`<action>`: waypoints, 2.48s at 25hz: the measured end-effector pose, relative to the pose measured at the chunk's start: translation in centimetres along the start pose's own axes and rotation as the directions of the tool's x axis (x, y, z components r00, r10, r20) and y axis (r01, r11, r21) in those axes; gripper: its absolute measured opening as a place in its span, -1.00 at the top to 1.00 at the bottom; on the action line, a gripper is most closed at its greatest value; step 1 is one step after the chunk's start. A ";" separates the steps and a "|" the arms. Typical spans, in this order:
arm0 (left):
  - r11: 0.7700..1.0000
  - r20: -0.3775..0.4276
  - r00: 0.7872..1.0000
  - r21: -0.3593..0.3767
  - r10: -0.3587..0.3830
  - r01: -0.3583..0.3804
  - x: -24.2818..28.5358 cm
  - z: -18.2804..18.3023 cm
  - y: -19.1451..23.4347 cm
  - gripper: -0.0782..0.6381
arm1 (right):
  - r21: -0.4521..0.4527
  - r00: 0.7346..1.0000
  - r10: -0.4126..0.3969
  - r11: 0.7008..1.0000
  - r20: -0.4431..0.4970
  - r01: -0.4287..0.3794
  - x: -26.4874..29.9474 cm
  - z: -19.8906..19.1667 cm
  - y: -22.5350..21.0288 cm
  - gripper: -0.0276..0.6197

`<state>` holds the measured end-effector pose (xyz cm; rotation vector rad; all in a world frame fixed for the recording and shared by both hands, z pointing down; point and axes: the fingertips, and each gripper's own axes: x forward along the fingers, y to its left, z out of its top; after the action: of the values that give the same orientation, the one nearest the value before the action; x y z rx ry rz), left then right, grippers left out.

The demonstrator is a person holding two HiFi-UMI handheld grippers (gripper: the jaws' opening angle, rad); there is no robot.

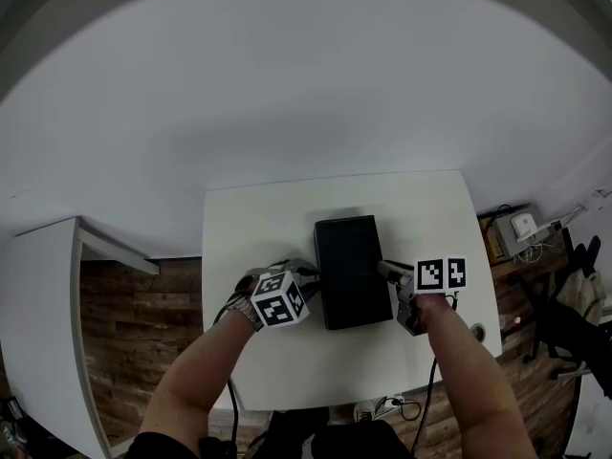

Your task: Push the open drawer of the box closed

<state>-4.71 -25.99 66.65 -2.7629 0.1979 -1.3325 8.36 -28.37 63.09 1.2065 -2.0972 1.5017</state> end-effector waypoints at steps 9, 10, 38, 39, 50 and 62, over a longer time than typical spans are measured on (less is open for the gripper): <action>1.000 0.003 1.000 -0.024 0.010 -0.010 0.2 -0.1 0.2 0.56 | 0.006 1.000 -0.002 1.000 0.000 0.002 0.1 0.0 -0.2 0.62; 0.999 0.006 1.000 -0.030 0.023 -0.022 0.1 -0.1 0.2 0.56 | 0.003 1.000 -0.004 1.000 -0.001 0.004 0.1 0.0 -0.2 0.62; 0.542 0.483 0.762 -0.814 0.432 0.209 -14.2 9.0 -21.0 0.77 | -0.265 0.921 0.385 0.896 0.057 -0.357 -15.8 -8.5 5.4 0.91; 0.524 0.491 0.752 -0.821 0.441 0.229 -14.3 9.8 -22.6 0.77 | -0.262 0.912 0.407 0.886 0.044 -0.382 -16.8 -10.0 5.7 0.91; 0.335 0.530 0.678 -0.848 0.509 0.412 -13.2 15.0 -36.0 0.77 | -0.055 0.772 0.625 0.780 0.116 -0.623 -28.0 -21.7 7.7 0.91; 0.343 0.562 0.647 -0.827 0.516 0.445 -15.7 16.1 -40.8 0.77 | -0.012 0.734 0.668 0.741 0.126 -0.672 -33.7 -29.2 10.6 0.91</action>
<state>1.75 16.76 49.23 -3.8077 1.3811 0.5004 14.16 13.95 46.49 0.5470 -2.7902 1.7685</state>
